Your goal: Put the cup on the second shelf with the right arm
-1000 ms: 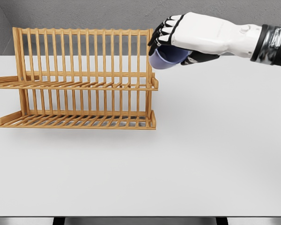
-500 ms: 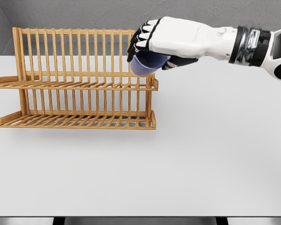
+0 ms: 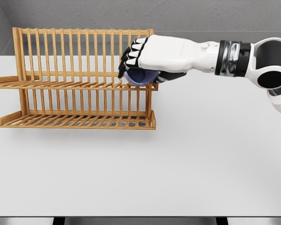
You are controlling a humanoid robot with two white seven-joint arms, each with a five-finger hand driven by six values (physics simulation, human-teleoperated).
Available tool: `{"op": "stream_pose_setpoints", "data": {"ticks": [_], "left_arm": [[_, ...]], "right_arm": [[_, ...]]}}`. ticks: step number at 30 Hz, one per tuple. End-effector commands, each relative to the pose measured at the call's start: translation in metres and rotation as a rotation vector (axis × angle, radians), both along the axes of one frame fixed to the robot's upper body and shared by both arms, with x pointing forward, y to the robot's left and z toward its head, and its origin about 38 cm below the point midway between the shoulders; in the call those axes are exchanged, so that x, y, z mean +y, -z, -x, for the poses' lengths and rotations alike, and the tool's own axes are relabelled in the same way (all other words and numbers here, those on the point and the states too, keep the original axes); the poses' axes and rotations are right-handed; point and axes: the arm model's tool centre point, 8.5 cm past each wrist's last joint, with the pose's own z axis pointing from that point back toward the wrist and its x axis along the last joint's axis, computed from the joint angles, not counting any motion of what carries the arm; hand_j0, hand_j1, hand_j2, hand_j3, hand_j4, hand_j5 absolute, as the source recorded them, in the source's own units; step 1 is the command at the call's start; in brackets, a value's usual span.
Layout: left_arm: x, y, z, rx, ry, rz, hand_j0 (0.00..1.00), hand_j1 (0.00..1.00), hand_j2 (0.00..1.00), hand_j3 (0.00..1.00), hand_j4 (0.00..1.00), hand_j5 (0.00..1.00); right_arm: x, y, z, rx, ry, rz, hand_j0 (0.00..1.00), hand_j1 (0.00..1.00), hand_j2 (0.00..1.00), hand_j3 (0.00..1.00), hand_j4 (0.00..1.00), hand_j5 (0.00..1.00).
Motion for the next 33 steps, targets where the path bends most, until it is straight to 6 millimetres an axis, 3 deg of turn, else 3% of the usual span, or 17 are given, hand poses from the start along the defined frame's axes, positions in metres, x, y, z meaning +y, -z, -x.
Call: {"op": "stream_pose_setpoints", "data": {"ticks": [1,8,11,14,21,23,25,33], "left_arm": [[0.0,0.0,0.0,0.0,0.0,0.0,1.0,1.0,1.0,1.0,1.0,1.0],[0.0,0.0,0.0,0.0,0.0,0.0,1.0,1.0,1.0,1.0,1.0,1.0],[0.0,0.0,0.0,0.0,0.0,0.0,1.0,1.0,1.0,1.0,1.0,1.0],[0.0,0.0,0.0,0.0,0.0,0.0,1.0,1.0,1.0,1.0,1.0,1.0],[0.0,0.0,0.0,0.0,0.0,0.0,1.0,1.0,1.0,1.0,1.0,1.0],[0.0,0.0,0.0,0.0,0.0,0.0,1.0,1.0,1.0,1.0,1.0,1.0],[0.0,0.0,0.0,0.0,0.0,0.0,1.0,1.0,1.0,1.0,1.0,1.0],[0.0,0.0,0.0,0.0,0.0,0.0,1.0,1.0,1.0,1.0,1.0,1.0]], "right_arm": [[0.0,0.001,0.001,0.003,-0.007,0.001,1.0,1.0,1.0,1.0,1.0,1.0],[-0.004,-0.009,0.0,-0.026,-0.003,0.002,1.0,1.0,1.0,1.0,1.0,1.0],[-0.033,-0.043,-0.002,-0.118,0.038,-0.042,1.0,1.0,1.0,1.0,1.0,1.0],[-0.077,-0.064,0.003,-0.2,0.083,-0.029,1.0,1.0,1.0,1.0,1.0,1.0],[-0.188,-0.035,0.024,-0.161,0.297,0.013,1.0,1.0,1.0,1.0,1.0,1.0],[-0.193,-0.012,0.026,-0.11,0.315,-0.009,1.0,1.0,1.0,1.0,1.0,1.0],[-0.201,-0.007,0.029,-0.099,0.338,-0.025,1.0,1.0,1.0,1.0,1.0,1.0],[-0.192,0.037,0.032,0.005,0.327,-0.06,1.0,1.0,1.0,1.0,1.0,1.0]]}}
